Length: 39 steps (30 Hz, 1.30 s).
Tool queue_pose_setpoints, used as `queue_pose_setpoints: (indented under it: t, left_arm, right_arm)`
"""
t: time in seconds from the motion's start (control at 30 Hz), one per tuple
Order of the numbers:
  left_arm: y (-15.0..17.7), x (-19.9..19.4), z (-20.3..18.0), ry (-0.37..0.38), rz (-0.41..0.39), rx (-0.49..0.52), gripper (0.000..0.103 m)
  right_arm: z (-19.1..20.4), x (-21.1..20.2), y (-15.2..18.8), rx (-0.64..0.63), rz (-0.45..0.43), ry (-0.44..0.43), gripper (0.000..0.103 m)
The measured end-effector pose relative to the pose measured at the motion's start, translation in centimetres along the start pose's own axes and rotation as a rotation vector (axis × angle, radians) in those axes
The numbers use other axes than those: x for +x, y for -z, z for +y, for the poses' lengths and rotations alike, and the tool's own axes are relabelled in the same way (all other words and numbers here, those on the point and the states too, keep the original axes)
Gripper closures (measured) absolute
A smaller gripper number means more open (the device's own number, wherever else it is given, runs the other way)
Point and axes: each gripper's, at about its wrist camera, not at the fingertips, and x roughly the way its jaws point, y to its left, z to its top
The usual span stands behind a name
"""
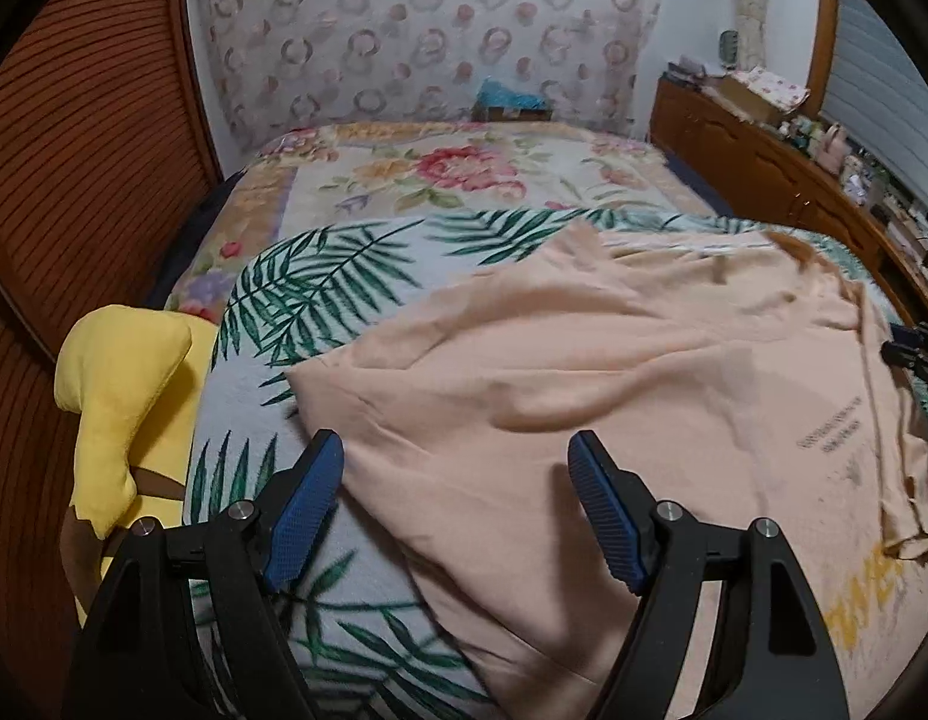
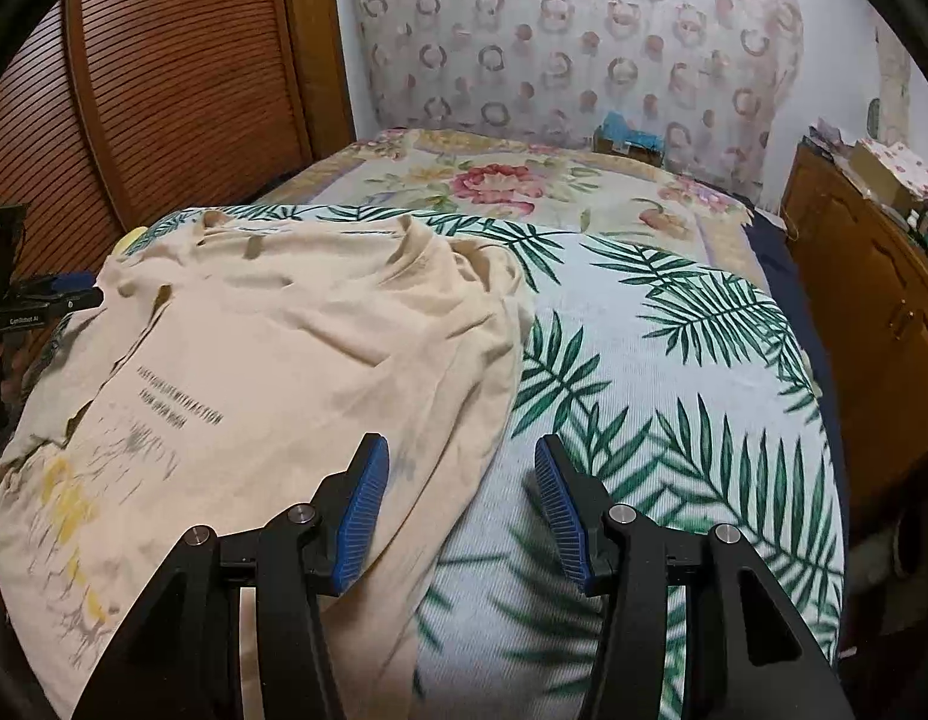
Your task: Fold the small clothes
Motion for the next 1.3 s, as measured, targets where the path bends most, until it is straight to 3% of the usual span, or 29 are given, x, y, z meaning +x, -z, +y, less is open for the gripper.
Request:
queue_pose_setpoints:
  t: [0.5,0.7,0.87,1.03,1.2,1.3]
  left_arm:
    - [-0.3,1.1,0.6,0.006,0.003,-0.011,0.022]
    - [-0.5,1.3,0.3,0.010,0.011,-0.002,0.014]
    - [-0.6,1.4,0.3,0.018,0.013,0.003,0.014]
    - [-0.9,1.1,1.0,0.068,-0.001,-0.026,0.032]
    - [-1.0,1.1,1.9,0.057,-0.003,-0.048,0.059]
    - [-0.9,1.1,2.2,0.049,-0.003,-0.057,0.064]
  right_arm:
    - [0.0,2.0,-1.5,-0.006,0.013,0.006,0.046]
    - [0.4,2.3,-1.5,-0.029,0.020,0.014,0.040]
    - [0.7,2.5,-1.5,-0.049,0.027,0.019,0.034]
    - [0.4,2.5,-1.8,-0.066,0.035,0.005,0.034]
    - [0.0,2.7,-2.2,-0.060,0.039,-0.005,0.034]
    - [0.1,2.8,-2.4,-0.064,0.041,-0.005,0.035]
